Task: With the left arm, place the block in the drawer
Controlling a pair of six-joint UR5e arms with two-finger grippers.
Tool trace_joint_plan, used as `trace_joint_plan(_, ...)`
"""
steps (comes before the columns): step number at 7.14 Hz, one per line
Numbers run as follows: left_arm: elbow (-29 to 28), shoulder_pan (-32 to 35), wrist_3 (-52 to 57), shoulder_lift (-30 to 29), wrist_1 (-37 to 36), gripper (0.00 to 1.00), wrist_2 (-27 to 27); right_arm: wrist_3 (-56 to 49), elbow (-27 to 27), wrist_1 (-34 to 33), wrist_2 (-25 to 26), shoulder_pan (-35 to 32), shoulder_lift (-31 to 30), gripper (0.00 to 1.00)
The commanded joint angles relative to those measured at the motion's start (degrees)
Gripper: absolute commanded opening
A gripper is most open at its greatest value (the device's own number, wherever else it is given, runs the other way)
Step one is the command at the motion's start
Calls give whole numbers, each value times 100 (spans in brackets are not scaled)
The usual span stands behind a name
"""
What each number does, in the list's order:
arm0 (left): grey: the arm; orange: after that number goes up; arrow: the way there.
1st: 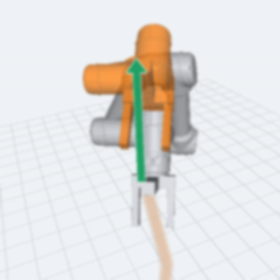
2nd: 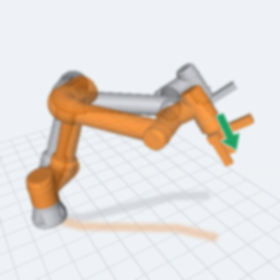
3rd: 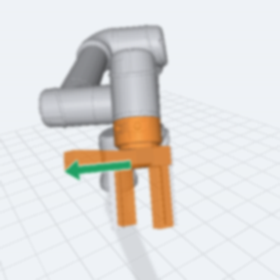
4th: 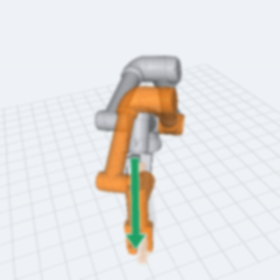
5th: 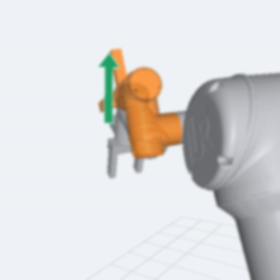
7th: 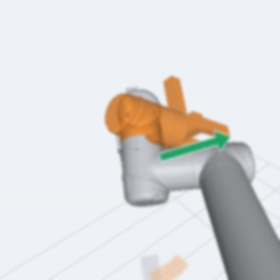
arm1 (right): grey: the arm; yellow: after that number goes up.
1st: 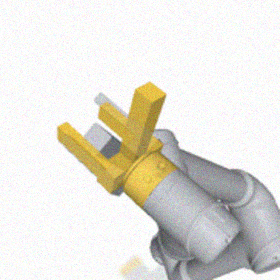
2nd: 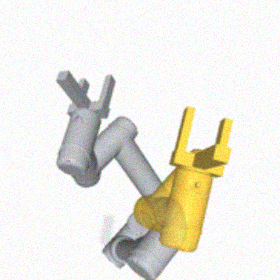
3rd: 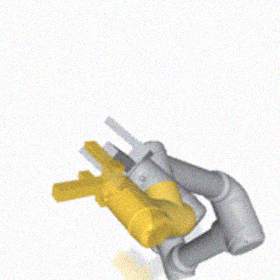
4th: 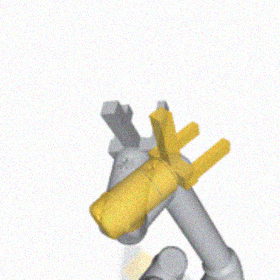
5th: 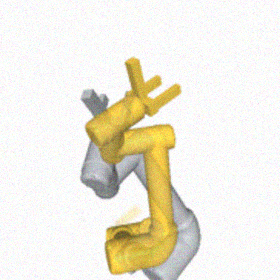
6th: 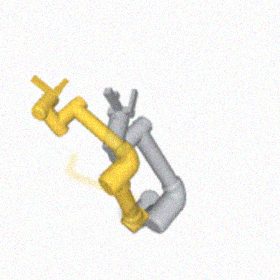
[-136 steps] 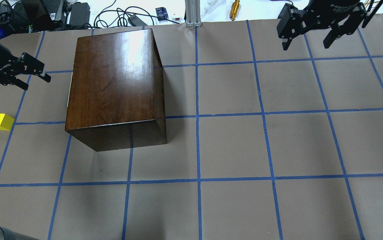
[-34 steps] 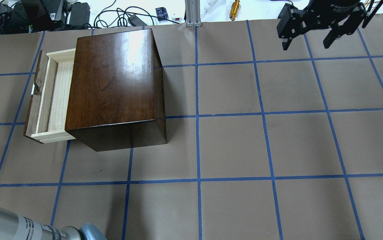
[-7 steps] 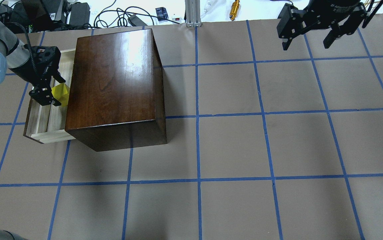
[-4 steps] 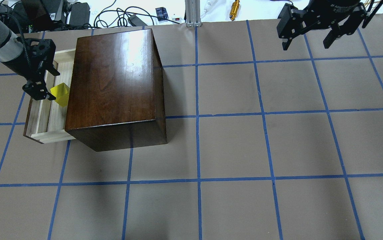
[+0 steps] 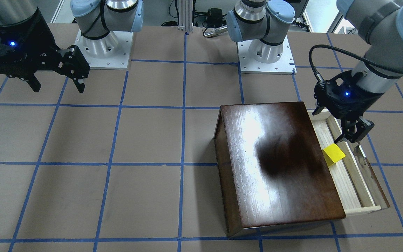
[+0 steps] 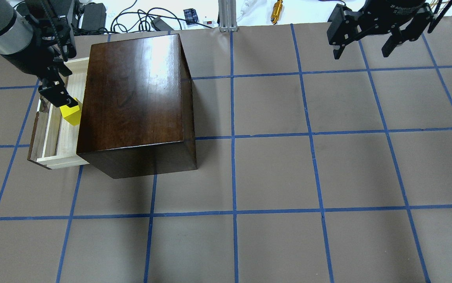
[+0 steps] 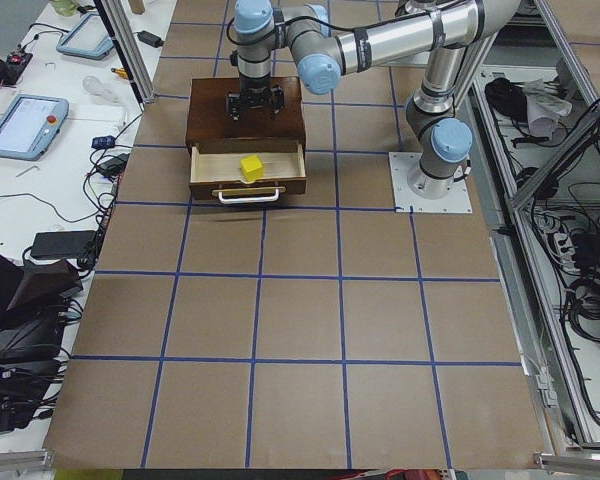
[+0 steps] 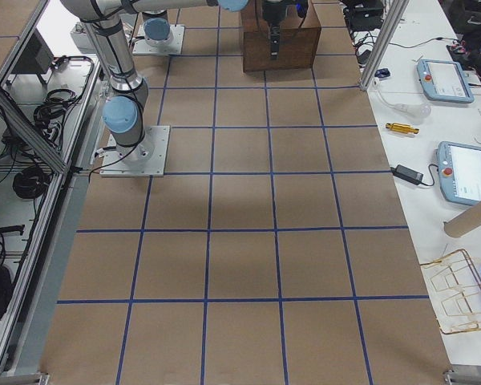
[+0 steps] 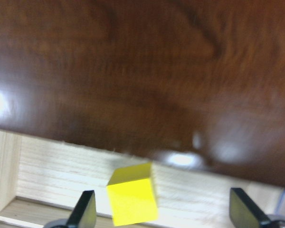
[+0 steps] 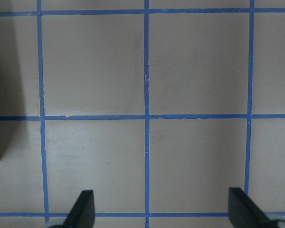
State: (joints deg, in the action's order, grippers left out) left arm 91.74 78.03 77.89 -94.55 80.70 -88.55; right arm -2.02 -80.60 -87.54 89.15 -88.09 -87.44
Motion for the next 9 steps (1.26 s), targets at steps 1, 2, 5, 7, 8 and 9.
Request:
trace_joint_plan(1, -340, 475, -1797, 156, 629, 98, -39, 9, 0, 0, -3, -6, -1, 100)
trace_joint_plan(2, -367, 494, -2056, 191, 666, 98, -39, 0, 0, 0, -3, -6, -1, 100)
trace_joint_plan(5, -542, 651, -3878, 183, 692, 98, 5, 0, 0, 0, -3, 3, -1, 100)
trace_joint_plan(7, -534, 924, -5077, 305, 719, 100, -92, 0, 0, 0, -3, -6, 8, 100)
trace_joint_plan(8, -525, 968, -5882, 306, 762, 100, -170, 0, 0, 0, -3, -6, -1, 100)
trace_joint_plan(9, -473, 1090, -6604, 366, 797, 100, -171, 0, 0, 0, -3, -6, -1, 100)
